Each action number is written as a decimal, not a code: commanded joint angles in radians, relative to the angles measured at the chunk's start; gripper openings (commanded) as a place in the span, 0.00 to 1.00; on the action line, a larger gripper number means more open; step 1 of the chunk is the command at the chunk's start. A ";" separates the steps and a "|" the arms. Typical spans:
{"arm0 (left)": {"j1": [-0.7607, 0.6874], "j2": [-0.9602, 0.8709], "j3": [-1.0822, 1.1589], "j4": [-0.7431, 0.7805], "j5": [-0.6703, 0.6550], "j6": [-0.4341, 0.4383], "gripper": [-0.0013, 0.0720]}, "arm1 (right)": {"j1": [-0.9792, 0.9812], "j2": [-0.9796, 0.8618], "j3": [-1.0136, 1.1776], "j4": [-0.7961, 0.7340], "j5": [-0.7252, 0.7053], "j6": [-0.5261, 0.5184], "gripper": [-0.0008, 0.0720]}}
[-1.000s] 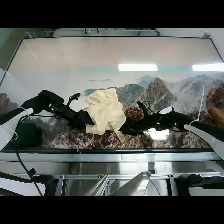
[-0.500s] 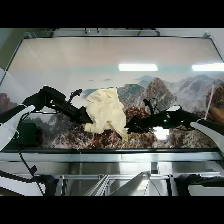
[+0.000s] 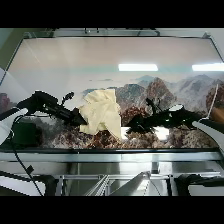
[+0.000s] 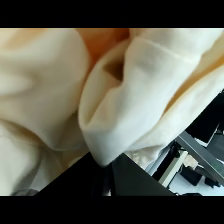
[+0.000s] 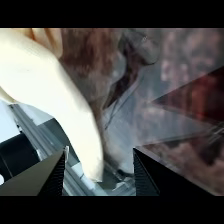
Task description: Fold the shirts.
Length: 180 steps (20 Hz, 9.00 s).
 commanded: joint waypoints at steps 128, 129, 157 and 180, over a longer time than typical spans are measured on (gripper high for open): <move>0.527 0.653 1.019 -0.443 0.283 -0.081 0.05 | -1.020 0.866 0.978 0.022 0.080 -0.101 0.04; 0.460 0.608 0.977 -0.403 0.294 -0.081 0.05 | -1.019 0.813 0.963 0.068 0.150 -0.097 0.04; 0.147 0.124 0.948 -0.367 0.294 0.026 0.05 | -0.679 0.405 0.418 0.340 0.182 -0.528 0.04; 0.098 0.110 1.009 -0.041 0.321 -0.133 0.05 | -0.644 0.540 0.342 0.058 -0.094 -0.122 0.03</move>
